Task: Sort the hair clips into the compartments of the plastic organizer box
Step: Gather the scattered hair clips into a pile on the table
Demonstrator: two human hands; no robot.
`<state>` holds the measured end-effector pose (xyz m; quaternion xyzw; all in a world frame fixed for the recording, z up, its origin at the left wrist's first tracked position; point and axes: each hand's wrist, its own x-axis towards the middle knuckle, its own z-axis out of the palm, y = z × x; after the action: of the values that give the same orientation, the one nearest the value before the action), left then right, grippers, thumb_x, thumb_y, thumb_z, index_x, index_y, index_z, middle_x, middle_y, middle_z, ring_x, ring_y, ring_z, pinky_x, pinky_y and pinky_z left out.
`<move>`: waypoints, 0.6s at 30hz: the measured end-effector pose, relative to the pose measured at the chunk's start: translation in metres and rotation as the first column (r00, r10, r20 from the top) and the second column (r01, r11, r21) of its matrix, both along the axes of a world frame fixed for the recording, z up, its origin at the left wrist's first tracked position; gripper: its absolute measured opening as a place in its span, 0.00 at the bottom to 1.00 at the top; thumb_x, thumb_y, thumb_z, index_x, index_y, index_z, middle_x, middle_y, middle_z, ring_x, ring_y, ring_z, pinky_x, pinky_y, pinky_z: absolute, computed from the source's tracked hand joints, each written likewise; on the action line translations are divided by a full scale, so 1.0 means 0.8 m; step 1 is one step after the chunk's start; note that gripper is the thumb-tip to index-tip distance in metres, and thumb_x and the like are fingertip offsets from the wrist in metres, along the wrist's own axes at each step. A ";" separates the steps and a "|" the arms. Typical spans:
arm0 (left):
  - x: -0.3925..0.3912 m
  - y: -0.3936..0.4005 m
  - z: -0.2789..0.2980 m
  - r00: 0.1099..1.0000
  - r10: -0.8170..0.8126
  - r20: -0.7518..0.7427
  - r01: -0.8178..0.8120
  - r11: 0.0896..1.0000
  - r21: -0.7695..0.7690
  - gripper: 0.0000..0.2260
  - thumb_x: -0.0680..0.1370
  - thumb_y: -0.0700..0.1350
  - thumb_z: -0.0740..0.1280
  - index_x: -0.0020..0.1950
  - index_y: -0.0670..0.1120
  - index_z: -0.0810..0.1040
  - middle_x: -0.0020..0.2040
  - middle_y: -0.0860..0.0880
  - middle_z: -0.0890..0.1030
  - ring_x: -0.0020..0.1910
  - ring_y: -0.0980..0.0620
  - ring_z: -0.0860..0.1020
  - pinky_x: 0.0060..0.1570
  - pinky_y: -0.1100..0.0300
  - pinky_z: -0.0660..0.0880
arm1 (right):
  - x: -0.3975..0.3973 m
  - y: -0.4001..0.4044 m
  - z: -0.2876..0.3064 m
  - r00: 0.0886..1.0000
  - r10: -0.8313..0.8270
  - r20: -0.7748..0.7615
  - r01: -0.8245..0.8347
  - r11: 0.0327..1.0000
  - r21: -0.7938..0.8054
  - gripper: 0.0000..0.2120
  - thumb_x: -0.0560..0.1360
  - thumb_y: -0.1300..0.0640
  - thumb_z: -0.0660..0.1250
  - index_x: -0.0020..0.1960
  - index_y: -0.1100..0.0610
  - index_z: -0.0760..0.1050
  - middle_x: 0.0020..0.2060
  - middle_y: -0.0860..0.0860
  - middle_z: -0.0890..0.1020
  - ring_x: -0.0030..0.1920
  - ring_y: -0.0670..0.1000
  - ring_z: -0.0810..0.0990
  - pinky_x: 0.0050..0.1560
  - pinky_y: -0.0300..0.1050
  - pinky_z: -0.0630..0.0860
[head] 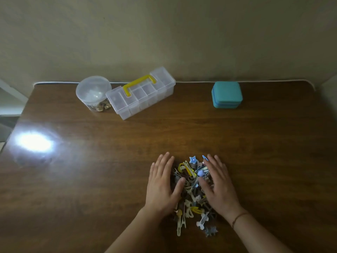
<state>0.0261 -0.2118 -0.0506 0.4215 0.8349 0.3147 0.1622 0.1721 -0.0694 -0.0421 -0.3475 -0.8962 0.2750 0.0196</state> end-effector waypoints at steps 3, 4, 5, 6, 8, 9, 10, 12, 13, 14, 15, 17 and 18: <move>0.008 0.003 0.003 0.999 -0.040 0.012 0.040 0.999 0.007 0.30 0.81 0.65 0.54 0.79 0.50 0.60 0.80 0.55 0.57 0.79 0.56 0.48 0.77 0.46 0.51 | -0.005 -0.011 0.002 0.999 0.030 0.031 -0.030 0.999 -0.016 0.35 0.77 0.31 0.41 0.77 0.48 0.52 0.77 0.41 0.48 0.76 0.40 0.38 0.77 0.51 0.45; 0.011 0.003 0.004 0.999 -0.051 0.016 0.051 0.999 0.003 0.30 0.81 0.65 0.53 0.79 0.51 0.60 0.80 0.56 0.56 0.79 0.57 0.47 0.77 0.46 0.51 | -0.006 -0.013 0.003 0.999 0.037 0.039 -0.036 0.999 -0.024 0.35 0.76 0.31 0.41 0.77 0.48 0.52 0.77 0.41 0.47 0.76 0.39 0.38 0.77 0.50 0.45; 0.012 0.004 0.006 0.998 -0.056 0.022 0.056 0.998 -0.001 0.30 0.81 0.65 0.53 0.79 0.52 0.60 0.80 0.57 0.55 0.79 0.58 0.46 0.77 0.46 0.50 | -0.007 -0.015 0.004 0.998 0.038 0.044 -0.037 0.999 -0.037 0.35 0.76 0.30 0.41 0.77 0.48 0.51 0.77 0.40 0.47 0.75 0.39 0.37 0.77 0.51 0.45; 0.011 0.004 0.008 0.998 -0.049 0.032 0.049 0.999 -0.001 0.30 0.80 0.66 0.52 0.79 0.53 0.59 0.80 0.58 0.54 0.79 0.58 0.46 0.78 0.46 0.49 | -0.008 -0.015 0.006 0.998 0.034 0.044 -0.032 0.998 -0.054 0.35 0.76 0.30 0.42 0.77 0.47 0.52 0.77 0.40 0.48 0.75 0.39 0.38 0.77 0.51 0.47; 0.002 0.009 0.015 0.998 0.002 0.058 -0.003 1.000 0.010 0.30 0.80 0.67 0.51 0.79 0.55 0.59 0.80 0.60 0.53 0.79 0.60 0.44 0.78 0.48 0.48 | -0.011 -0.011 0.013 0.999 0.023 0.031 -0.020 0.997 -0.071 0.35 0.76 0.31 0.43 0.77 0.47 0.53 0.76 0.38 0.49 0.75 0.38 0.38 0.77 0.50 0.50; -0.007 0.012 0.021 0.997 0.040 0.070 -0.041 0.999 0.019 0.30 0.79 0.68 0.51 0.78 0.56 0.58 0.79 0.61 0.52 0.79 0.60 0.44 0.78 0.49 0.47 | -0.014 -0.006 0.018 0.999 0.018 0.029 -0.016 0.997 -0.072 0.36 0.75 0.30 0.43 0.77 0.47 0.53 0.76 0.37 0.50 0.75 0.37 0.38 0.77 0.47 0.50; -0.019 0.017 0.028 0.993 0.083 0.079 -0.086 0.996 0.031 0.30 0.79 0.68 0.51 0.78 0.57 0.58 0.79 0.61 0.52 0.79 0.60 0.44 0.78 0.51 0.46 | -0.021 0.001 0.026 1.000 0.013 0.021 -0.011 0.997 -0.071 0.36 0.75 0.30 0.43 0.77 0.47 0.53 0.76 0.36 0.49 0.75 0.36 0.38 0.75 0.42 0.49; -0.051 0.026 0.042 0.978 0.189 0.085 -0.196 0.977 0.080 0.29 0.79 0.65 0.55 0.78 0.56 0.59 0.79 0.60 0.53 0.78 0.60 0.46 0.77 0.53 0.48 | -0.044 0.015 0.045 1.000 -0.007 -0.005 0.007 0.996 -0.094 0.36 0.74 0.29 0.43 0.77 0.45 0.53 0.75 0.35 0.49 0.74 0.35 0.38 0.69 0.28 0.46; -0.070 0.031 0.050 0.962 0.252 0.100 -0.262 0.959 0.103 0.29 0.79 0.63 0.58 0.78 0.55 0.59 0.79 0.59 0.54 0.78 0.60 0.47 0.76 0.54 0.49 | -0.060 0.022 0.056 1.000 -0.014 -0.012 0.013 0.994 -0.112 0.34 0.75 0.30 0.43 0.76 0.44 0.52 0.75 0.35 0.49 0.74 0.35 0.38 0.66 0.24 0.46; -0.090 0.035 0.058 0.937 0.321 0.137 -0.338 0.933 0.122 0.29 0.79 0.59 0.61 0.78 0.54 0.59 0.78 0.59 0.56 0.78 0.59 0.49 0.76 0.53 0.51 | -0.078 0.029 0.066 1.000 -0.021 -0.018 0.018 0.991 -0.132 0.33 0.75 0.31 0.45 0.76 0.44 0.52 0.75 0.35 0.49 0.75 0.36 0.39 0.68 0.26 0.48; -0.110 0.040 0.066 0.899 0.391 0.196 -0.420 0.896 0.142 0.29 0.79 0.56 0.64 0.78 0.53 0.60 0.78 0.57 0.58 0.78 0.57 0.52 0.76 0.52 0.53 | -0.097 0.036 0.074 0.999 -0.031 -0.032 0.026 0.988 -0.149 0.32 0.75 0.33 0.47 0.76 0.44 0.52 0.75 0.36 0.49 0.75 0.38 0.41 0.72 0.32 0.49; -0.151 0.046 0.084 0.783 0.511 0.355 -0.592 0.787 0.172 0.29 0.79 0.50 0.67 0.78 0.51 0.61 0.77 0.53 0.62 0.76 0.54 0.58 0.75 0.50 0.58 | -0.138 0.050 0.091 0.994 -0.081 -0.069 0.067 0.979 -0.191 0.31 0.76 0.35 0.52 0.76 0.44 0.54 0.76 0.38 0.52 0.76 0.41 0.48 0.75 0.47 0.54; -0.172 0.048 0.092 0.716 0.552 0.427 -0.664 0.726 0.176 0.29 0.79 0.48 0.68 0.77 0.51 0.61 0.76 0.51 0.64 0.75 0.53 0.61 0.74 0.50 0.60 | -0.159 0.058 0.098 0.990 -0.111 -0.084 0.091 0.973 -0.214 0.30 0.77 0.37 0.54 0.76 0.44 0.54 0.76 0.39 0.53 0.76 0.43 0.50 0.74 0.49 0.55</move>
<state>-0.1116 -0.1736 0.0233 0.0772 0.8234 0.5489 0.1219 0.0445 -0.0232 0.0367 -0.3793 -0.8415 0.3828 0.0394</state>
